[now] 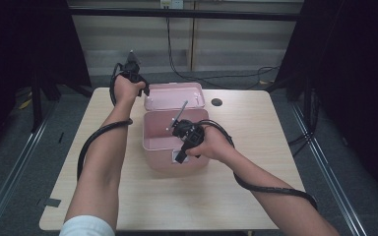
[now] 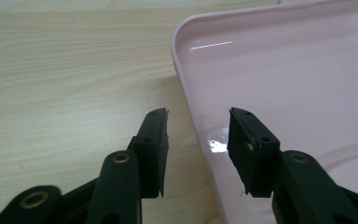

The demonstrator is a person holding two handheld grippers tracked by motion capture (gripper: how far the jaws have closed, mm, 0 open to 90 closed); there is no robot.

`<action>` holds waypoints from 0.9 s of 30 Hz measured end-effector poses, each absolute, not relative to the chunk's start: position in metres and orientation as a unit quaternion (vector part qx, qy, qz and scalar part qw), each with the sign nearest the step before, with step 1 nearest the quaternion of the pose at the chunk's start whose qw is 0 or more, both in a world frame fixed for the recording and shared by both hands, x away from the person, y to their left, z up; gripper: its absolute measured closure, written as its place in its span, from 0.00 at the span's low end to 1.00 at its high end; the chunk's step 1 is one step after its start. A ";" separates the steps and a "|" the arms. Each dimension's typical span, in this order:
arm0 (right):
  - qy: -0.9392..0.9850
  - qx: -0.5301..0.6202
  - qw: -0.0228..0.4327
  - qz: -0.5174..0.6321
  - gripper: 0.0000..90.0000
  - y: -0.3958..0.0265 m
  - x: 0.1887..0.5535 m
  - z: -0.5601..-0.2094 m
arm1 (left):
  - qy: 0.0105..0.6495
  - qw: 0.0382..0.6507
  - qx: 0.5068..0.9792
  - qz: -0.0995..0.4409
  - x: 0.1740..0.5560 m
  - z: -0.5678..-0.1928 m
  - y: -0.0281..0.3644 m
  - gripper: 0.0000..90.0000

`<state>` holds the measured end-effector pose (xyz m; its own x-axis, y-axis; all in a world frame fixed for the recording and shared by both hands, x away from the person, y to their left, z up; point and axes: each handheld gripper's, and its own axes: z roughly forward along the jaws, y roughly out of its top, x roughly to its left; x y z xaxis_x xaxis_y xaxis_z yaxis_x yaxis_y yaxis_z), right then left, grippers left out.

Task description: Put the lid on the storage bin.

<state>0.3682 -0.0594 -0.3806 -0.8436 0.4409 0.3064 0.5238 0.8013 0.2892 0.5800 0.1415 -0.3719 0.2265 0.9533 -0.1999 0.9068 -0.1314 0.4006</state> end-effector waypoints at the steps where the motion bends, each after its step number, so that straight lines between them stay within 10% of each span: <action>1: -0.943 -0.252 0.115 -0.186 1.00 -0.060 0.369 -0.381 | 0.625 0.223 0.747 0.053 0.583 -0.375 0.141 0.66; 27: -0.939 -0.254 0.134 -0.190 1.00 -0.063 0.373 -0.386 | 0.644 0.214 0.734 0.042 0.590 -0.366 0.135 0.94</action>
<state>0.3726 -0.0627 -0.3859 -0.8348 0.4258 0.3489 0.5281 0.7984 0.2892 0.5904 0.1346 -0.3660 0.1675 0.9624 -0.2139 0.9267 -0.0797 0.3674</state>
